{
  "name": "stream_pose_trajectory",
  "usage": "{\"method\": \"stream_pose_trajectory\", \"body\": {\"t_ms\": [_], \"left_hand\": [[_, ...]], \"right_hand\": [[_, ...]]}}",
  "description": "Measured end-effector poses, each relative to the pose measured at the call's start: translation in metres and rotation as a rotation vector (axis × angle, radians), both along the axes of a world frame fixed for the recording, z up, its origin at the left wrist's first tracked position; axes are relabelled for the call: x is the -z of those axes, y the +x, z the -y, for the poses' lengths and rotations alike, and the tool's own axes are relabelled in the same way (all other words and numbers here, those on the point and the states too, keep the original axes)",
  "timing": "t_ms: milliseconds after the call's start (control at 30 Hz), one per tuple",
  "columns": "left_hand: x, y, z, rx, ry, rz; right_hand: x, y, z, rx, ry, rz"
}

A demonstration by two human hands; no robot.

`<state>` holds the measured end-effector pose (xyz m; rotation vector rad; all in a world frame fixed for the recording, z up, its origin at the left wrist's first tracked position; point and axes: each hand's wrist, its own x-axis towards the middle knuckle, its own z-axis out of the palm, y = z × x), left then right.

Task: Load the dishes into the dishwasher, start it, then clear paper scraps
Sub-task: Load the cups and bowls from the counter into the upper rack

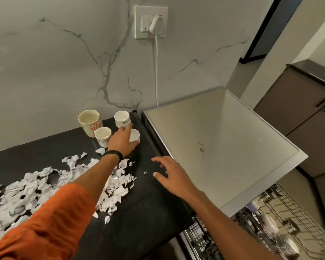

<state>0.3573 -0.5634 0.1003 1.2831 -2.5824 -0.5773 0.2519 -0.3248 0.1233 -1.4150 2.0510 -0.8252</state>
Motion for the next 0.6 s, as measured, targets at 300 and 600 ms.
{"method": "stream_pose_trajectory", "body": {"t_ms": [300,600], "left_hand": [[-0.029,-0.05,-0.094,0.206,0.149,-0.25],[-0.012,-0.125,-0.22,0.518,0.303,-0.244]], "right_hand": [[0.007,-0.021,-0.045,0.22,-0.007,0.102],[0.021,-0.07,-0.134,0.555,-0.099,0.155]]}}
